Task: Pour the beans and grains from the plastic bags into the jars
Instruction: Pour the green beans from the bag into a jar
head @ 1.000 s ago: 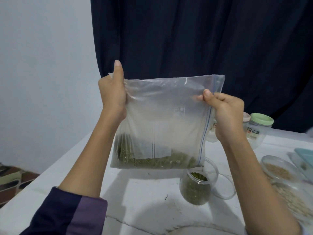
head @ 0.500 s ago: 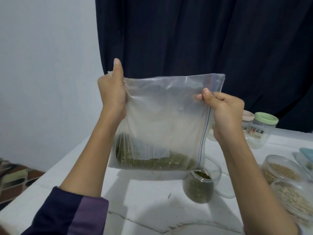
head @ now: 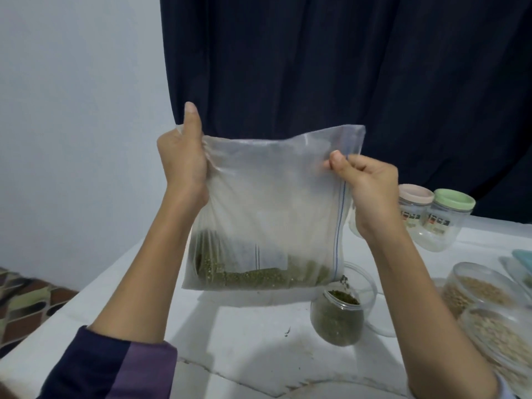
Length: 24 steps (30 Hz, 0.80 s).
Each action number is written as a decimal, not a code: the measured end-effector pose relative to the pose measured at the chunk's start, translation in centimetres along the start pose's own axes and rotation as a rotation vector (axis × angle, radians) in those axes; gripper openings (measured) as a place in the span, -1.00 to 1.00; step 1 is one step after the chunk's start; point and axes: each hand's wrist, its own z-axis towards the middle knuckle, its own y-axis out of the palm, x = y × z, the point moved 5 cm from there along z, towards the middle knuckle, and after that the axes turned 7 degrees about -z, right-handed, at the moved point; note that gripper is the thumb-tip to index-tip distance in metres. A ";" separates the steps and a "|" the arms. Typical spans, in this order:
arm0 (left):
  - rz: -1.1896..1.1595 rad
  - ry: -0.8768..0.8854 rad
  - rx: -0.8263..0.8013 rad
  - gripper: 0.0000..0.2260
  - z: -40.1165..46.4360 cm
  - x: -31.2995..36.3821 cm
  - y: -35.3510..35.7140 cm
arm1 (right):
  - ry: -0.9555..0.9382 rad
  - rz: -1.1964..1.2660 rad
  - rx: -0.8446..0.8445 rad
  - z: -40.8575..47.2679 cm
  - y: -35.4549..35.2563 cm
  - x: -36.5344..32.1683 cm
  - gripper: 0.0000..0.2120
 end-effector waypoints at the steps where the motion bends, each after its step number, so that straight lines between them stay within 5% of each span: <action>1: 0.001 0.001 0.002 -0.54 0.0 -0.1 0.0 | 0.007 -0.014 -0.021 0.0 0.2 0.0 -0.80; 24: -0.002 -0.016 -0.005 -0.55 0.1 -0.6 0.6 | 0.035 -0.021 -0.009 0.3 -0.9 0.4 -0.80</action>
